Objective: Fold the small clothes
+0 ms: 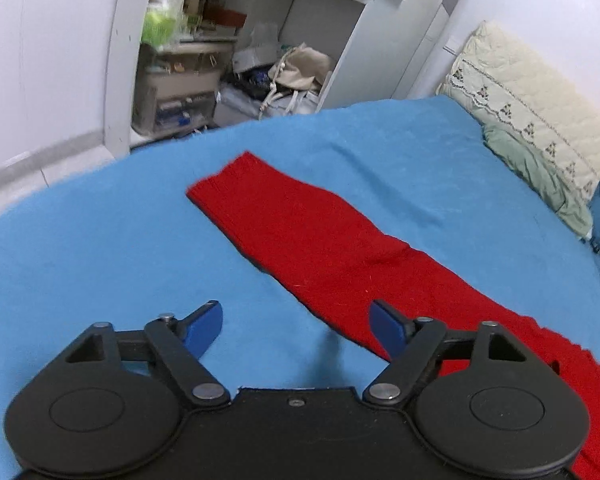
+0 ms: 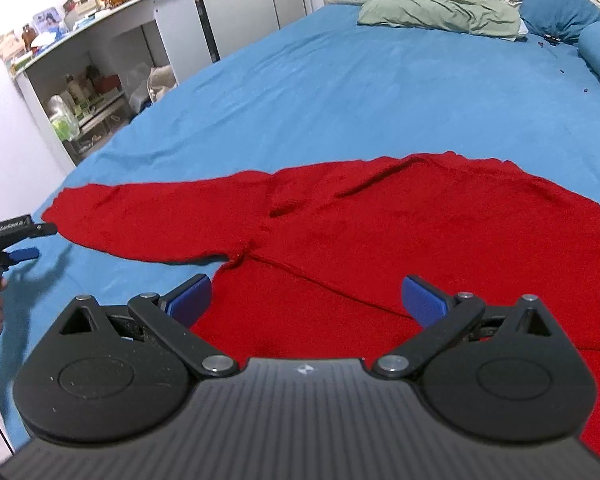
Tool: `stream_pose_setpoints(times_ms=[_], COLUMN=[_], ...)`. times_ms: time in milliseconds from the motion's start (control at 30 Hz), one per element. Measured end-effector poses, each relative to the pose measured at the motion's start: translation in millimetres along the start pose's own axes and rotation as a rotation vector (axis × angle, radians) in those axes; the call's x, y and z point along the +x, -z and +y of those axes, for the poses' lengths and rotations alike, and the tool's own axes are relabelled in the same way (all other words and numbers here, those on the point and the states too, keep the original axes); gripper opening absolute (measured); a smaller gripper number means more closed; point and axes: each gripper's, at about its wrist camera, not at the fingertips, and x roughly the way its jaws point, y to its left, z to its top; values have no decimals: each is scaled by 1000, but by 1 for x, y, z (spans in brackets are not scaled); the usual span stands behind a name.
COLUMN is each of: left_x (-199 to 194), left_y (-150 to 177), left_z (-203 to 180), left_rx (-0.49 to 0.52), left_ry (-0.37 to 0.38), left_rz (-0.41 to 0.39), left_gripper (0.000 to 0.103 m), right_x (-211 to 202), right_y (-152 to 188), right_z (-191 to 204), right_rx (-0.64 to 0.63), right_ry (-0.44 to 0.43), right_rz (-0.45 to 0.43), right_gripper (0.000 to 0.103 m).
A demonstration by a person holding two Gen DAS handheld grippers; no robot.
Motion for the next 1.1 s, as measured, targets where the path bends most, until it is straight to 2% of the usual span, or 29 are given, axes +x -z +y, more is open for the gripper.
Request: stream_pose_setpoints(times_ms=[33, 167, 267, 300, 367, 467, 600, 767, 867, 933, 1000, 1100], left_x=[5, 18, 28, 31, 35, 35, 22, -20, -51, -72, -84, -87], left_y=[3, 5, 3, 1, -1, -2, -3, -5, 5, 22, 47, 104], left_z=[0, -6, -15, -17, -20, -24, -47, -111, -176, -227, -274, -339], left_rx=[-4, 23, 62, 78, 95, 89, 173, 310, 423, 531, 622, 749], left_ry=[2, -8, -48, -64, -91, -95, -122, -60, 65, 153, 240, 347], left_rz=[0, -52, -65, -70, -72, -74, -107, -192, -231, -261, -250, -207], left_gripper=[73, 70, 53, 39, 4, 4, 3, 3, 3, 3, 3, 3], right_x=[2, 13, 19, 21, 27, 30, 23, 7, -8, -19, -30, -44], right_y=[2, 6, 8, 8, 10, 11, 11, 6, 3, 2, 3, 9], right_z=[-1, -4, -7, -8, -12, -17, -24, -38, -53, -63, -75, -99], right_rx=[-2, 4, 1, 2, 10, 20, 28, 50, 65, 69, 73, 90], right_ry=[1, 6, 16, 18, 23, 34, 70, 104, 124, 144, 168, 214], right_rz=[1, 1, -1, 0, 4, -3, -43, -74, -94, -106, -116, -121], right_gripper=[103, 103, 103, 103, 103, 103, 103, 103, 103, 103, 103, 103])
